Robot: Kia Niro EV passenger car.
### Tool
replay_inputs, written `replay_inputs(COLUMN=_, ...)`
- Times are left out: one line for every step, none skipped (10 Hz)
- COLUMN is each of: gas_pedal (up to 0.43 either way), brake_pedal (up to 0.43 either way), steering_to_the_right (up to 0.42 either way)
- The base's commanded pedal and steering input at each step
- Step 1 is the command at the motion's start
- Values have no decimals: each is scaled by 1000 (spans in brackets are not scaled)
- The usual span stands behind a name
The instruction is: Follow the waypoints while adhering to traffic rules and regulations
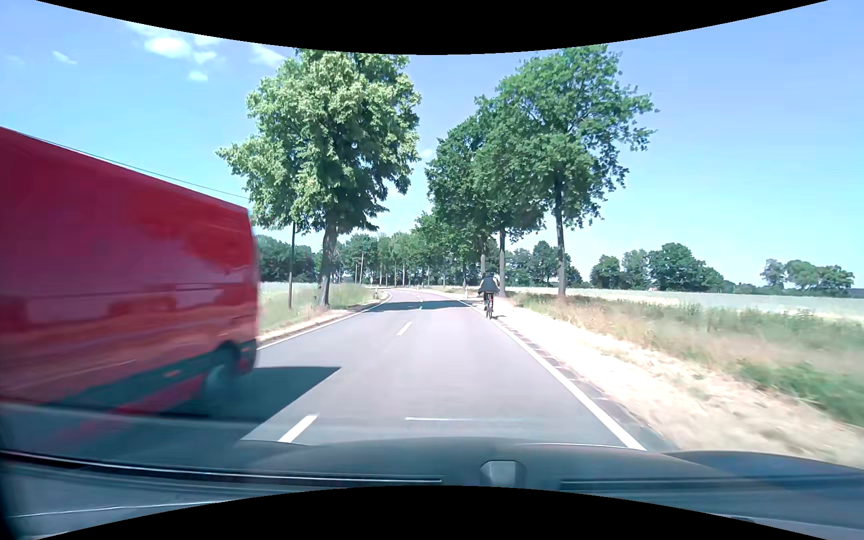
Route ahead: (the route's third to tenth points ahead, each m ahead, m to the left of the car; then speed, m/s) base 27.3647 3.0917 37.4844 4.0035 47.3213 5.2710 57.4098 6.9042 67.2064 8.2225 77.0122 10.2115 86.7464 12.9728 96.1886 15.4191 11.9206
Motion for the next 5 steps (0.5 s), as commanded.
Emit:
replay_inputs(gas_pedal=260, brake_pedal=6, steering_to_the_right=-63)
replay_inputs(gas_pedal=260, brake_pedal=6, steering_to_the_right=-66)
replay_inputs(gas_pedal=268, brake_pedal=6, steering_to_the_right=-67)
replay_inputs(gas_pedal=287, brake_pedal=6, steering_to_the_right=-67)
replay_inputs(gas_pedal=331, brake_pedal=6, steering_to_the_right=-66)
